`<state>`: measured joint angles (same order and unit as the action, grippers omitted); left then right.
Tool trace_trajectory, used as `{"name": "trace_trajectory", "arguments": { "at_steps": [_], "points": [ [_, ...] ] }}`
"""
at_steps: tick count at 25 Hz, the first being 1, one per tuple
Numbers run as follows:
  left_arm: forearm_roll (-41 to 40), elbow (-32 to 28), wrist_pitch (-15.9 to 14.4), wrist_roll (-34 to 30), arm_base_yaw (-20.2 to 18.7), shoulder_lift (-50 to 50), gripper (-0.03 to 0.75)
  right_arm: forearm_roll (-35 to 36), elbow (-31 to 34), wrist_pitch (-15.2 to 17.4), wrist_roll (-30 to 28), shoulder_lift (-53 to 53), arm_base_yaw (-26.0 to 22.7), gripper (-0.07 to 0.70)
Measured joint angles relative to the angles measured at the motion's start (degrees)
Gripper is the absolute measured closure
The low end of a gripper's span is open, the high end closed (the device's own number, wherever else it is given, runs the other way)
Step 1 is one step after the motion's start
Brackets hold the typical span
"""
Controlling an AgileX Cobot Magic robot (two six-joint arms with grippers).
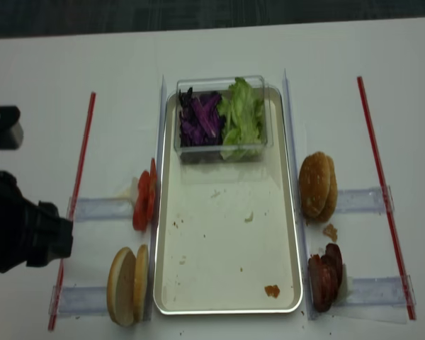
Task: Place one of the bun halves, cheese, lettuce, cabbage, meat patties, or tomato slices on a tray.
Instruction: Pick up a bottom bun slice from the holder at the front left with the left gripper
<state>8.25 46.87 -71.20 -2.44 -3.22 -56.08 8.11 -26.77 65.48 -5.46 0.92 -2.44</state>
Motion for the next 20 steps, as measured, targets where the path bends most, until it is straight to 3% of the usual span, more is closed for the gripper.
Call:
{"name": "trace_trajectory", "arguments": {
  "at_steps": [4, 20],
  "points": [
    [1.22, 0.00, 0.20, 0.14, -1.50, -0.35, 0.295, 0.00, 0.00, 0.00, 0.00, 0.00, 0.00, -0.062],
    [1.22, 0.00, 0.20, 12.08, -18.68, -0.37, 0.317, 0.00, 0.00, 0.00, 0.00, 0.00, 0.00, -0.062]
  ]
}}
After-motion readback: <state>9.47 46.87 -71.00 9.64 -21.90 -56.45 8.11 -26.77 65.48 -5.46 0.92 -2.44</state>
